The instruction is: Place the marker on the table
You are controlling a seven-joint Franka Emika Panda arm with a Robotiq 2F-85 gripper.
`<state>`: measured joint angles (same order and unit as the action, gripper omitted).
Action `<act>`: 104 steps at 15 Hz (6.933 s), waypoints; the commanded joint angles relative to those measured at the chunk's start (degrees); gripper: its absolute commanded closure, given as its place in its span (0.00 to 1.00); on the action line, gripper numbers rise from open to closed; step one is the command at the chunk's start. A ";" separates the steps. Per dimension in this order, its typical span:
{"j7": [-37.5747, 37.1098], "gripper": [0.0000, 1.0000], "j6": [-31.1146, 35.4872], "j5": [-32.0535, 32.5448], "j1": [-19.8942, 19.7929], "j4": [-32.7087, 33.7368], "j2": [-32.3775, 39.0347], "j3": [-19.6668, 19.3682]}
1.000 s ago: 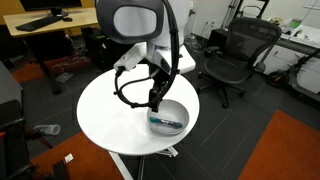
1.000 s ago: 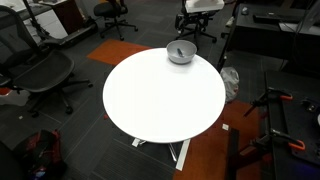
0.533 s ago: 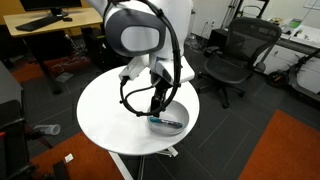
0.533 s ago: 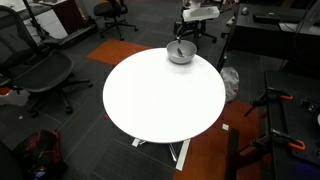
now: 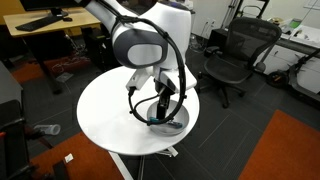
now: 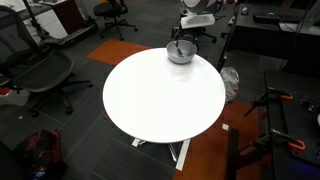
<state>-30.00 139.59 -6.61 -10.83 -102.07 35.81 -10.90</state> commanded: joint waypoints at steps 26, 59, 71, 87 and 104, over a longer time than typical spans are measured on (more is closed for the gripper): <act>5.89 0.58 -3.75 -5.69 -3.37 16.66 15.23 1.42; 3.69 0.95 -1.87 10.63 11.11 -12.47 -14.18 -1.80; 12.90 0.95 2.16 11.03 12.87 -19.55 -17.98 5.76; 15.81 0.95 14.08 10.18 14.34 -18.63 -7.80 8.34; 15.84 0.12 13.20 9.00 13.66 -13.26 -3.21 7.59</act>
<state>-15.58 152.91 3.74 2.69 -115.31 33.27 -2.87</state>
